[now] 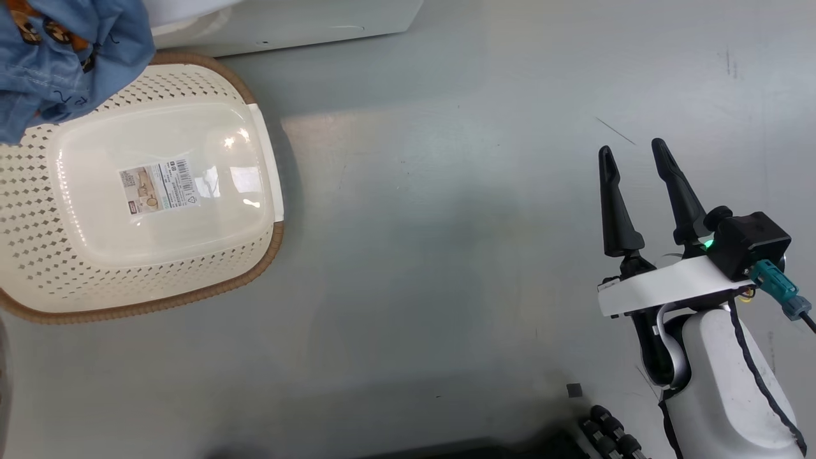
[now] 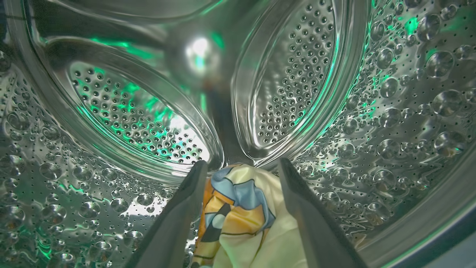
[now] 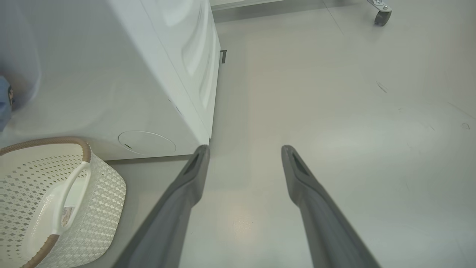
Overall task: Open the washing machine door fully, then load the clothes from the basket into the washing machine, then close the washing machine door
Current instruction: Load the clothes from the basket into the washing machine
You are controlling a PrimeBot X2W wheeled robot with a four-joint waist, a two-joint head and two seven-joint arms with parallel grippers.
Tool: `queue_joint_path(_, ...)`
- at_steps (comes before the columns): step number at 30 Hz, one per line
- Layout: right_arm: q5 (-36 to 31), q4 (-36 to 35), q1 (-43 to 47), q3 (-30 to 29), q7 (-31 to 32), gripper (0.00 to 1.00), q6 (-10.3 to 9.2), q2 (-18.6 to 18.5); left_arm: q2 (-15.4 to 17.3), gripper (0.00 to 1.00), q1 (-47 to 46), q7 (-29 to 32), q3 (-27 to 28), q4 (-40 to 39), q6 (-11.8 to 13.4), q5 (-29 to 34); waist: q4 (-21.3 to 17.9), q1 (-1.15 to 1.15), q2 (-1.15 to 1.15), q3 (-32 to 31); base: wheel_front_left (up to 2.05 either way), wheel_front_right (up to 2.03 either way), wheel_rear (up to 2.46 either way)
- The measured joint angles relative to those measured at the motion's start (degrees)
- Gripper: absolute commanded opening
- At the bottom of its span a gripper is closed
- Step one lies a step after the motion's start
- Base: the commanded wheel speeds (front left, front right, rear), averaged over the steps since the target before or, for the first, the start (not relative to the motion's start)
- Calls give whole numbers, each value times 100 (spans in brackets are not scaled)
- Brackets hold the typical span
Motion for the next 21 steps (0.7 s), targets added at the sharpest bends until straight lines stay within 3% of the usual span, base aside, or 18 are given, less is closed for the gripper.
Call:
queue_joint_path(12,-29,-2,4,-66,-1,100,0,-33,-100,100,450,-52,35,-163,0,-34,146,0,0,-152,0,0,0)
queue_joint_path(21,-45,-12,20,-153,-1,100,0,-53,-203,100,949,-59,172,-790,1,-88,257,0,0,-206,0,0,0)
